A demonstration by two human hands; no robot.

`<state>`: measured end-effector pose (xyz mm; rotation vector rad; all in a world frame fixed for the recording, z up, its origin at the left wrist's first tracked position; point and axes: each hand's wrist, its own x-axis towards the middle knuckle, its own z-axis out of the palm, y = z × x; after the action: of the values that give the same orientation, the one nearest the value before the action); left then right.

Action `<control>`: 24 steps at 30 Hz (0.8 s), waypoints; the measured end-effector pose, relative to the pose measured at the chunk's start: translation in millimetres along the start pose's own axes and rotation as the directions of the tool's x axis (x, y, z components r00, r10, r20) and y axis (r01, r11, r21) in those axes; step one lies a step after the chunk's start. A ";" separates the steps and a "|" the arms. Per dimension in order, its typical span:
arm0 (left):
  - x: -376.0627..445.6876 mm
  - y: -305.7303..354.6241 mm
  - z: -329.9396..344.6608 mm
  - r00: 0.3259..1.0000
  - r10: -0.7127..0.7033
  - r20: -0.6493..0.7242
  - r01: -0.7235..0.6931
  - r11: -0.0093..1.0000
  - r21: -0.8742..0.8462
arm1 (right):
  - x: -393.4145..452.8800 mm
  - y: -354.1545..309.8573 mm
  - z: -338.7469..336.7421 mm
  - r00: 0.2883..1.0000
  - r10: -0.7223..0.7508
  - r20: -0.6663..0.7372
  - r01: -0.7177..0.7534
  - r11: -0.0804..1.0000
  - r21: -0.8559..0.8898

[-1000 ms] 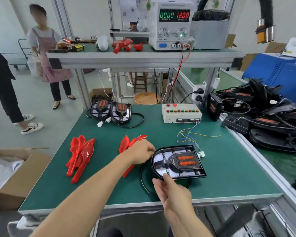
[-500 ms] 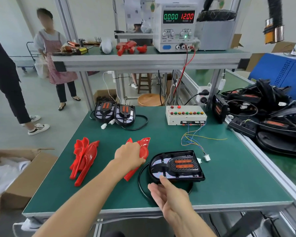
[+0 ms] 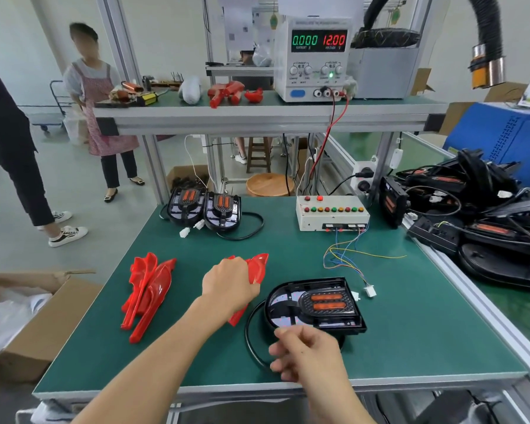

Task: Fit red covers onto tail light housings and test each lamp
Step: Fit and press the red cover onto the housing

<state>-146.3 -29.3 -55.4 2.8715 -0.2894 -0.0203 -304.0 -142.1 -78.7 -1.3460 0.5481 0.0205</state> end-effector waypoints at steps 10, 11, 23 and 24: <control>-5.4 46.1 -17.1 0.989 -0.138 -0.045 0.093 0.844 -0.528 | 40.8 -47.7 -4.2 0.745 -0.661 0.087 0.339 0.264 -0.903; -5.0 51.4 -16.9 0.987 -0.155 -0.047 0.105 0.832 -0.545 | 44.1 -49.4 -4.8 0.747 -0.656 0.112 0.324 0.212 -0.922; -11.6 67.6 -8.7 0.987 -0.123 -0.099 0.040 0.801 -0.597 | 79.5 -80.7 -47.5 0.809 -0.566 0.158 0.199 0.010 -0.980; -13.1 59.2 -7.3 0.987 -0.112 -0.114 0.025 0.812 -0.583 | 87.5 -89.5 -59.4 0.821 -0.536 0.197 0.241 0.013 -0.970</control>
<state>-170.4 -80.9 -33.6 2.2519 -0.1182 0.0728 -220.2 -244.5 -37.6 -2.9095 0.2509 -0.3208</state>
